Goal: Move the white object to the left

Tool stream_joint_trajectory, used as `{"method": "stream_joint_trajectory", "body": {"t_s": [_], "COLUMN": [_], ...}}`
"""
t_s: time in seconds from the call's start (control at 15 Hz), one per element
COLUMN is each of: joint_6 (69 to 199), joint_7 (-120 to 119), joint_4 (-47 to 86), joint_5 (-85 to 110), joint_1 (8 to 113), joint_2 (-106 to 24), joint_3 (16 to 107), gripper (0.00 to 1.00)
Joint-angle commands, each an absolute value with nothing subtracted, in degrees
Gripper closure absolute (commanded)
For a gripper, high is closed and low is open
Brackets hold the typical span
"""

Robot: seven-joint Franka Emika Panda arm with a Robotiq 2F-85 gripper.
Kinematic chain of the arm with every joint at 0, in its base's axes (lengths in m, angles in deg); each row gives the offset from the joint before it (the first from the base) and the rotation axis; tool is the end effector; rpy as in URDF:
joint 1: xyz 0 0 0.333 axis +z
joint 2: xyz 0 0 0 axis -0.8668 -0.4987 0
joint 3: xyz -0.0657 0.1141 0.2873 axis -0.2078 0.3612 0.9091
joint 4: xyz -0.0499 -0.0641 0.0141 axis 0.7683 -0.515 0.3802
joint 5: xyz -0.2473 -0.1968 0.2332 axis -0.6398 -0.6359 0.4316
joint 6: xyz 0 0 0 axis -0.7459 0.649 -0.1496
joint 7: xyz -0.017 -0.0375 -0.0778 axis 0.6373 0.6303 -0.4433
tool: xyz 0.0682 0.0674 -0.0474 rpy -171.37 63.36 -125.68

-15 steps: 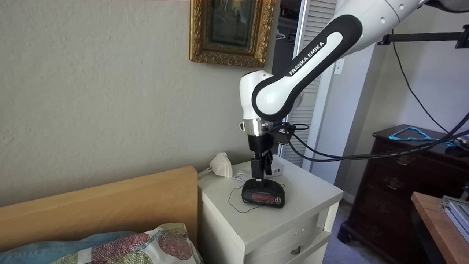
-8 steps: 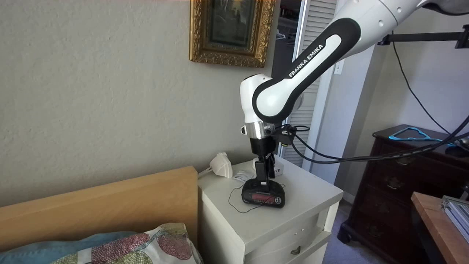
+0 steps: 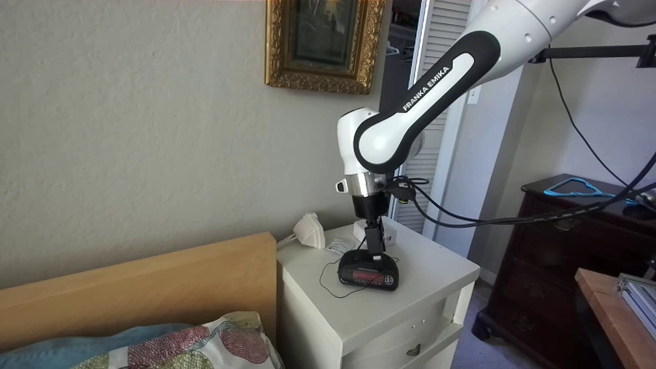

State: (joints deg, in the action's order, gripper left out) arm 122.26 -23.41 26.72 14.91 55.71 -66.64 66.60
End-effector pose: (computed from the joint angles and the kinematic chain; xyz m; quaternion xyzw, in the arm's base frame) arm 0.6244 -0.0402 0.1339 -0.9789 -0.1262 0.1577 0.0318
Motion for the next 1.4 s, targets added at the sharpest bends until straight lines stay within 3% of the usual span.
{"method": "stream_joint_trajectory", "body": {"t_s": [0.0,1.33], "joint_6": [122.7,125.7], "joint_7": [-23.5,-10.4], "joint_4": [25.1,21.3], "joint_5": [15.6,22.5], "joint_1": [54.6,54.1], "joint_2": [-67.7,-69.4], "joint_3": [67.7,67.5], "gripper": [0.00,0.00]}}
